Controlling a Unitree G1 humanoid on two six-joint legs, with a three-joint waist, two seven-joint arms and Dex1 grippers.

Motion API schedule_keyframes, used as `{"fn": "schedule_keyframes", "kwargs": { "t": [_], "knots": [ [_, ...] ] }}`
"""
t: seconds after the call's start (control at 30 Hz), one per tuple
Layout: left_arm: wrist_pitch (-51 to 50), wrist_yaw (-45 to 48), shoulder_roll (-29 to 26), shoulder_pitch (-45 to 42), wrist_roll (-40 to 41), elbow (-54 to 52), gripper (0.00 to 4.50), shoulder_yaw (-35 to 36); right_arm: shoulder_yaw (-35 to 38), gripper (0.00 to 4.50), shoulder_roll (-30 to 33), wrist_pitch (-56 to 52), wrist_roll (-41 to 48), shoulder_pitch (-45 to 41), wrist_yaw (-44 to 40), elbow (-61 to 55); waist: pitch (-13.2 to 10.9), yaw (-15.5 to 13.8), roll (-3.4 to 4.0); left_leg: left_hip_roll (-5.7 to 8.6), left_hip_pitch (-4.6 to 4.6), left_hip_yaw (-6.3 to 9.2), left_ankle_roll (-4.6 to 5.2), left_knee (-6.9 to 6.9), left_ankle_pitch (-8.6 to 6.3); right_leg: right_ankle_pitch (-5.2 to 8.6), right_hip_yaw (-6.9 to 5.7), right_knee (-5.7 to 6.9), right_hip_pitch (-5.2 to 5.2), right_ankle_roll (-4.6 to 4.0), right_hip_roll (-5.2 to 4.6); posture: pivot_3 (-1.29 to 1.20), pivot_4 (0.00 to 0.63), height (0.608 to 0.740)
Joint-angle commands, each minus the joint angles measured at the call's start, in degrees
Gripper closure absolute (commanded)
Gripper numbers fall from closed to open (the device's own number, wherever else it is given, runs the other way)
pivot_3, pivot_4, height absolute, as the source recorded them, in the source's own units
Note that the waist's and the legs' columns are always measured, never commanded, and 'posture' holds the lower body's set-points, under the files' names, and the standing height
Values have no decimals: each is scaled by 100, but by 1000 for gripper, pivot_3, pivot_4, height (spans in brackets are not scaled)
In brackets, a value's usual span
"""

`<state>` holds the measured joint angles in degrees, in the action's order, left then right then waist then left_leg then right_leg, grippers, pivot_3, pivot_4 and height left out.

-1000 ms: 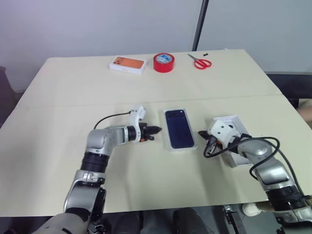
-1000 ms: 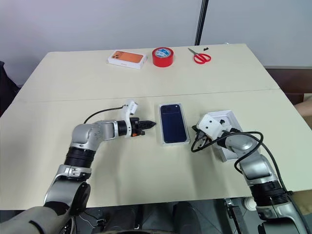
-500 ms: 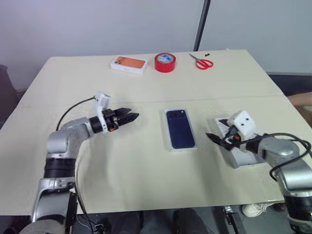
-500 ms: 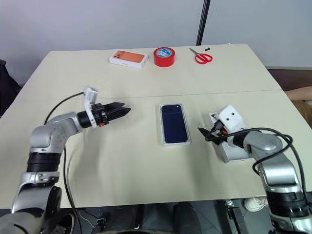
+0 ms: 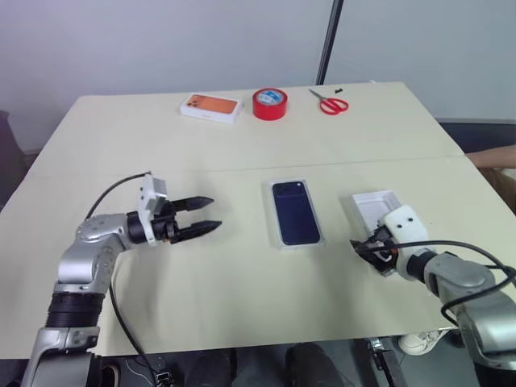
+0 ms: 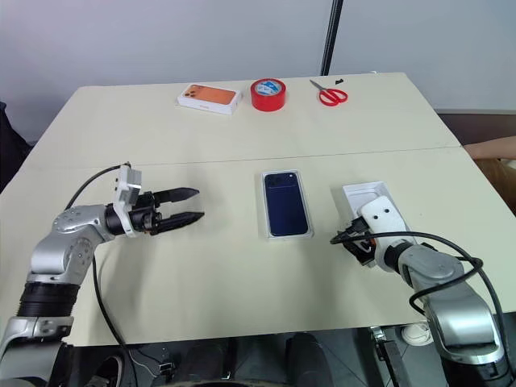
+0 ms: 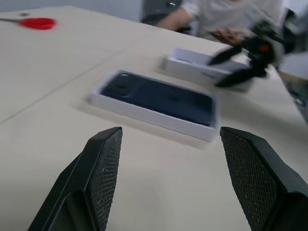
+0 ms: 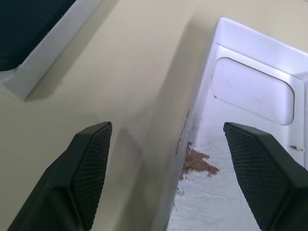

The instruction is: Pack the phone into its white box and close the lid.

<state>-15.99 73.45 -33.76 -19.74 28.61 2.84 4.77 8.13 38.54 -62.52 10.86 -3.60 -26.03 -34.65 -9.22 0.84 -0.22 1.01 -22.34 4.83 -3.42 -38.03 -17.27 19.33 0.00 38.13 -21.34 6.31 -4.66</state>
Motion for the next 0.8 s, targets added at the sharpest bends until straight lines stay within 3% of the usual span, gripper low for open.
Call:
{"fn": "schedule_keyframes", "kwargs": {
  "t": [0.03,0.33,0.57,0.67,0.8],
  "knots": [
    [251,212,-157,39,0,-306,1088,-52,-90,623,235,-897,222,-311,-61,-315,0,-13,0,0,-2,1,0,1,0,0,-1,-2,0,0,0,0,150,740],
    [467,344,-250,198,64,-426,1088,-65,176,623,149,-2840,706,-1159,-34,-151,0,-2,0,0,-3,1,10,2,-5,0,-1,-2,-2,0,1,0,150,740],
    [470,145,-147,355,46,-564,1088,-89,202,623,160,-2998,595,-1242,312,85,0,-2,0,0,-4,0,11,2,-5,0,-1,-2,-2,0,0,0,150,740],
    [498,3,-56,400,23,-610,1088,-109,267,1468,118,-2998,591,-1167,471,151,0,-12,0,1,-3,0,11,1,-5,0,-2,-2,0,0,0,0,150,740],
    [429,-174,30,460,50,-748,1088,-128,257,3470,-35,-2998,511,-1304,778,202,0,-2,-1,1,-3,0,11,1,-5,0,-1,-1,-1,0,0,0,150,740]
  ]
}}
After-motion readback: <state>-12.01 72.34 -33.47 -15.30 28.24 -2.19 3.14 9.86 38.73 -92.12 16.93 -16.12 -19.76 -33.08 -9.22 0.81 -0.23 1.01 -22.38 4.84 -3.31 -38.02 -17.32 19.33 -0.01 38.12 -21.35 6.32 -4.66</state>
